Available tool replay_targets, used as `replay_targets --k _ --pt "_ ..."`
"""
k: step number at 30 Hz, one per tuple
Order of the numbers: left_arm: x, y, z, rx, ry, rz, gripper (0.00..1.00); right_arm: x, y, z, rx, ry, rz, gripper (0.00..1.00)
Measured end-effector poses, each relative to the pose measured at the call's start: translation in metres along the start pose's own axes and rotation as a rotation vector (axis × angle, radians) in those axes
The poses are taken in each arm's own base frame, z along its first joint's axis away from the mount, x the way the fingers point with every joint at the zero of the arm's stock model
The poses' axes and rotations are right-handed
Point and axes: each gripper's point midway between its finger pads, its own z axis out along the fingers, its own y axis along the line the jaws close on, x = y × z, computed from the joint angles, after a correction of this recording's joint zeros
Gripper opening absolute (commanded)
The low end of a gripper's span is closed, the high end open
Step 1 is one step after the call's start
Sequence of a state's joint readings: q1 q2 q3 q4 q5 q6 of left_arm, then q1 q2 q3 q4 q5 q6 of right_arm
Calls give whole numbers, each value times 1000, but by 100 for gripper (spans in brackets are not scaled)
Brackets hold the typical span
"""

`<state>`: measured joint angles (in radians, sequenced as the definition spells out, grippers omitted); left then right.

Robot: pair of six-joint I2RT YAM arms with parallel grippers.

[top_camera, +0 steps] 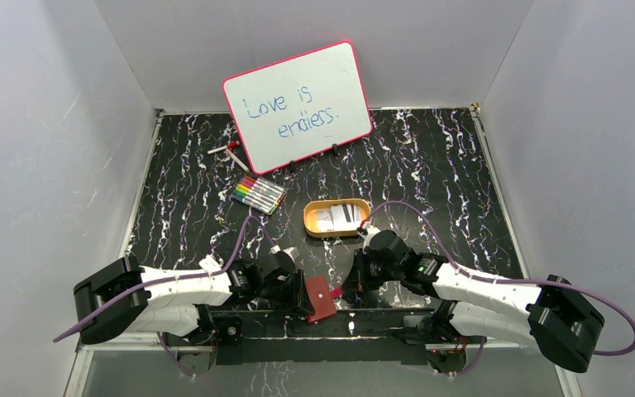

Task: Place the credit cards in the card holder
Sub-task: Close the card holder at the center of the board.

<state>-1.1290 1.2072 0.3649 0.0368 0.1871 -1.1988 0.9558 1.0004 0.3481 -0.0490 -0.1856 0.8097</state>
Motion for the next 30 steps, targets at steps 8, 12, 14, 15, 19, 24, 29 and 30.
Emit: replay_targets --k 8,12,14,15,19,24,29,30 --pt "-1 -1 -4 -20 -9 -3 52 -8 9 -7 -16 -15 -41 0" --pt "-2 1 -10 -39 -15 0 55 -17 21 -12 -28 -22 -78 0" --pt "-2 4 -13 -58 -22 -1 54 -20 25 -13 -34 -20 -93 0" --pt "-3 6 -15 -66 -27 -2 54 -21 27 -13 -35 -17 -98 0" --pt "-6 11 -21 -88 -55 -3 53 -22 28 -8 -31 8 -113 0" --pt "-22 11 -23 -92 -145 0 49 -15 22 -2 -13 51 -107 0" --pt "-35 7 -24 -78 -212 7 41 -12 21 0 -12 68 -104 0" --pt "-37 5 -25 -68 -223 11 39 -12 21 0 -12 69 -104 0"
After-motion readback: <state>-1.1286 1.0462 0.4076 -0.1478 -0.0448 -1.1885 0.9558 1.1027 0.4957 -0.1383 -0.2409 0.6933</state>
